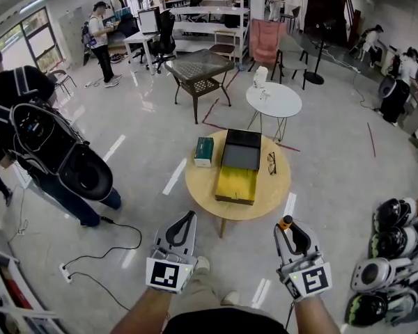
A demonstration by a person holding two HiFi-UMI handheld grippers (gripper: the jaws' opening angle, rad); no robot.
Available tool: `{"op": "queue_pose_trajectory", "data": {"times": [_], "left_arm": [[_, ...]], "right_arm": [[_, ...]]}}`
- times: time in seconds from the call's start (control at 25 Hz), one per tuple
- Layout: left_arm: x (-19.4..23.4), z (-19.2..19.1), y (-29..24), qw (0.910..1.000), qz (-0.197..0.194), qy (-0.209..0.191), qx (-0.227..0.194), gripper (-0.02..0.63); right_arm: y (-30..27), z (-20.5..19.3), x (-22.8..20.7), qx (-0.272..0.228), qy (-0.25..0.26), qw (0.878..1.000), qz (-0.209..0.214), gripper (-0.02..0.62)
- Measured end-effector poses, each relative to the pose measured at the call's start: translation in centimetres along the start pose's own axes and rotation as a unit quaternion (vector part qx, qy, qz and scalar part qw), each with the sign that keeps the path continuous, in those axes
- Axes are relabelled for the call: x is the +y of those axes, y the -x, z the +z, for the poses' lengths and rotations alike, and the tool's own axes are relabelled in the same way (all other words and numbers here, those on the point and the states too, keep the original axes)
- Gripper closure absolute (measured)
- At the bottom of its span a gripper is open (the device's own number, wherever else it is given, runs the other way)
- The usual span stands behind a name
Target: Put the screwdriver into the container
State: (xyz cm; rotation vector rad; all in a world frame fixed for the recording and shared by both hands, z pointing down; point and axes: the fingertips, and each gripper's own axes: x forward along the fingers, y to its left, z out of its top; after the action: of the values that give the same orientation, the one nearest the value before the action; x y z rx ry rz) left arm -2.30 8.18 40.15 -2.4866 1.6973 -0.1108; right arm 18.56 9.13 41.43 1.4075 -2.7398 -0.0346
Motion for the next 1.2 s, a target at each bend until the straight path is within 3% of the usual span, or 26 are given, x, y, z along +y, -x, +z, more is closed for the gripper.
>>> {"op": "queue_pose_trajectory", "data": {"times": [1.2], "left_arm": [[8.7, -1.6, -13.2, 0.9995, -0.031, -0.003, 0.008, 0.589]], "right_arm": [[-13.2, -0.3, -5.2, 0.018, -0.013, 0.999, -0.037, 0.476]]}}
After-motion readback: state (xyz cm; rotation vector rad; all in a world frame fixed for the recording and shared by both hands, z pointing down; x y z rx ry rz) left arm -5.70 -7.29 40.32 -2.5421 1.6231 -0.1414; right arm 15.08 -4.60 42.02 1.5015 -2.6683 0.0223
